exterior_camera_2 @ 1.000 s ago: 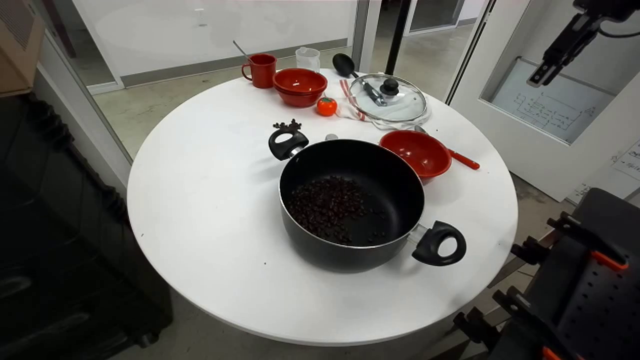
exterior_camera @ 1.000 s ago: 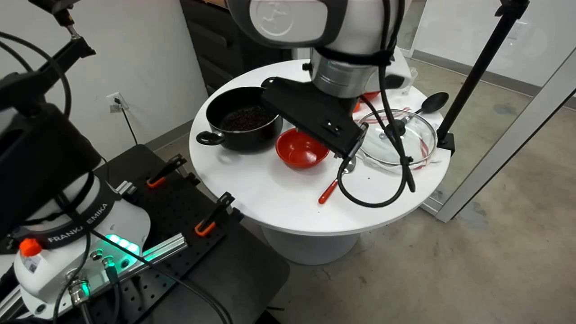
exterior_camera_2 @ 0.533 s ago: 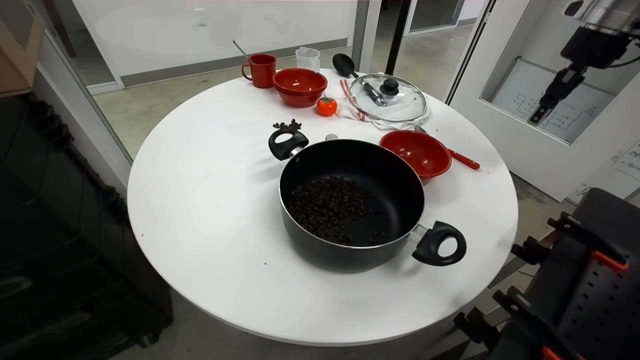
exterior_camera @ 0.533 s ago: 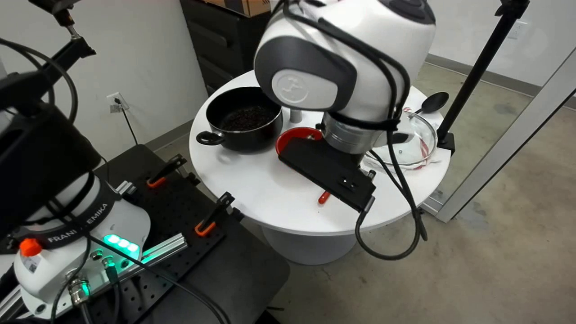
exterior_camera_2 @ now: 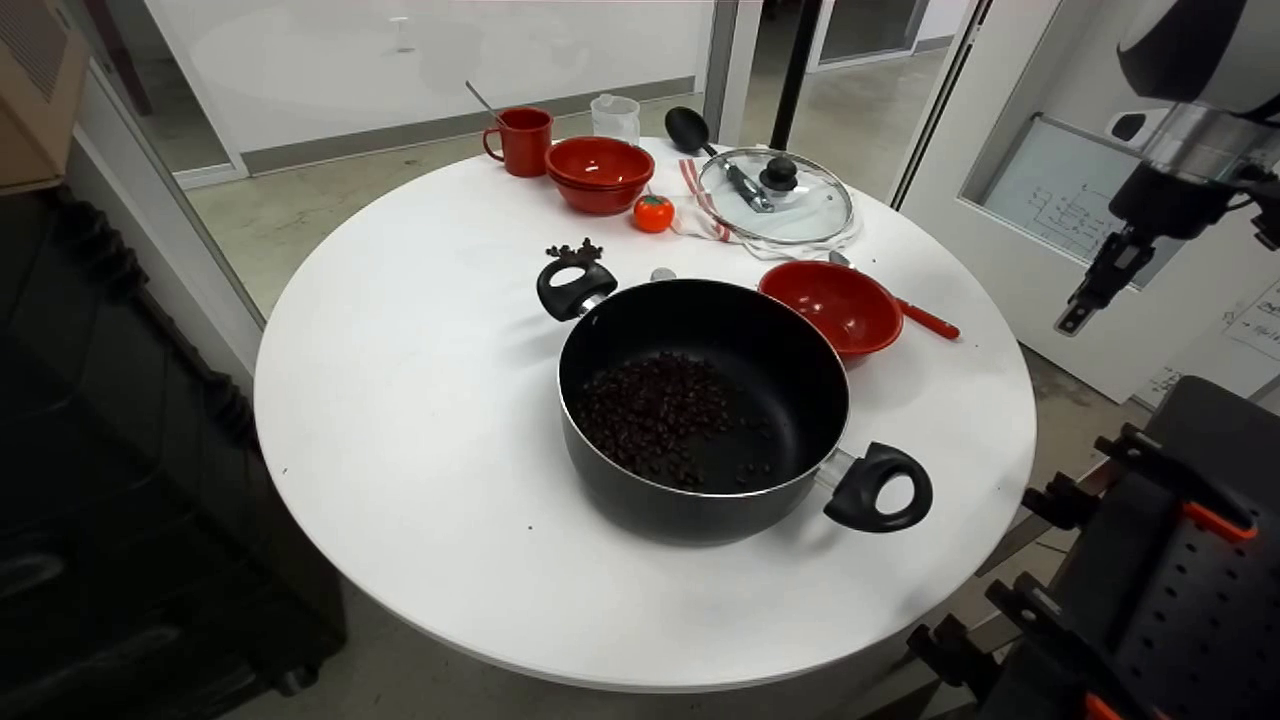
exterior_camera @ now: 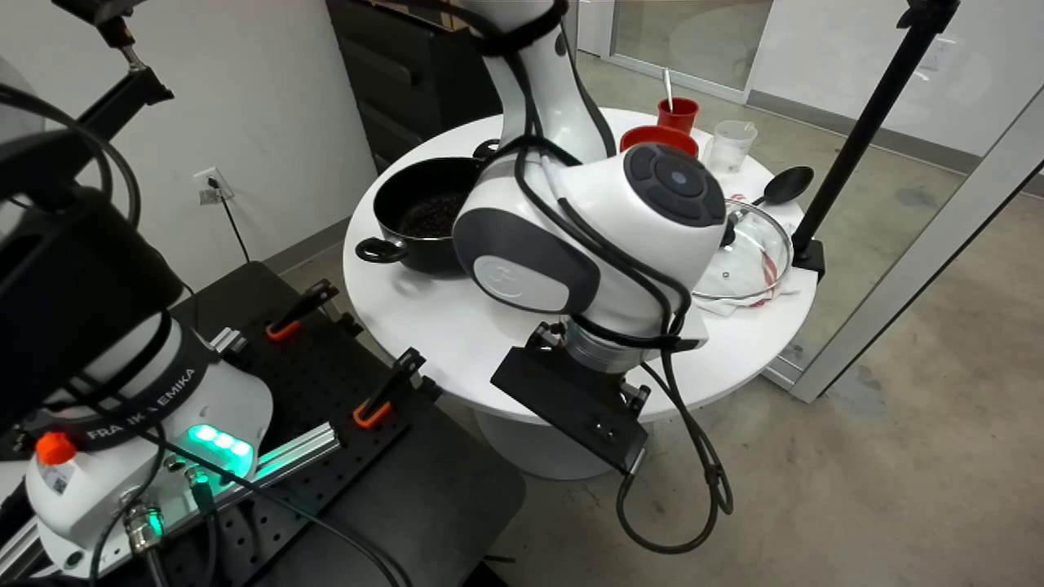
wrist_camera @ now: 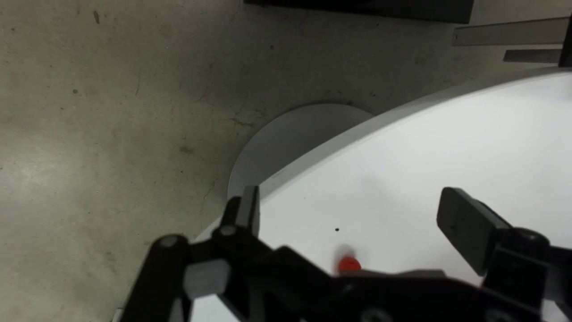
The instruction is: Put a spoonful of the things in the pot into the red bowl
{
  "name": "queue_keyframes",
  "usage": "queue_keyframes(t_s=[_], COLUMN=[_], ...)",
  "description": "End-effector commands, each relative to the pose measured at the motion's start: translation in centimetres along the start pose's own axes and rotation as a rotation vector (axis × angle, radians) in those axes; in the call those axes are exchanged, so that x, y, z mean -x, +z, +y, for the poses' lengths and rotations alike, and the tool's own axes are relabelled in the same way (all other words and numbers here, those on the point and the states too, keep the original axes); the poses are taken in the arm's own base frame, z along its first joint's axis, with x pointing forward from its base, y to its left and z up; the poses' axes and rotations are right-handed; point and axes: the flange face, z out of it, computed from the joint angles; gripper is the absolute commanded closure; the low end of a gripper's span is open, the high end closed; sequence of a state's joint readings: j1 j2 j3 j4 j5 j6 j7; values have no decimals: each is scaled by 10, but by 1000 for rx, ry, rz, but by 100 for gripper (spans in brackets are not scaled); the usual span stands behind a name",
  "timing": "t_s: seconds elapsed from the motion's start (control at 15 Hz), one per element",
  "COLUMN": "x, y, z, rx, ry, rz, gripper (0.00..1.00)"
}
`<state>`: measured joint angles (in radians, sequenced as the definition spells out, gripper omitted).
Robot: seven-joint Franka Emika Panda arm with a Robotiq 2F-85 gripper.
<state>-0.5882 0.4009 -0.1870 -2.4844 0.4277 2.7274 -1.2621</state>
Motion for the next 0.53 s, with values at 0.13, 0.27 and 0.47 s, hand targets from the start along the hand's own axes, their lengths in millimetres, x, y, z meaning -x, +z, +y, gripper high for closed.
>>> queue_keyframes(t_s=[0.13,0.27,0.47], x=[-5,-13,-31], y=[18,21,24], z=[-28,-44,-61], rx=[-15,-21,13], ry=[-66,-92,-145], rz=[30,48,111], gripper=[0,0,0])
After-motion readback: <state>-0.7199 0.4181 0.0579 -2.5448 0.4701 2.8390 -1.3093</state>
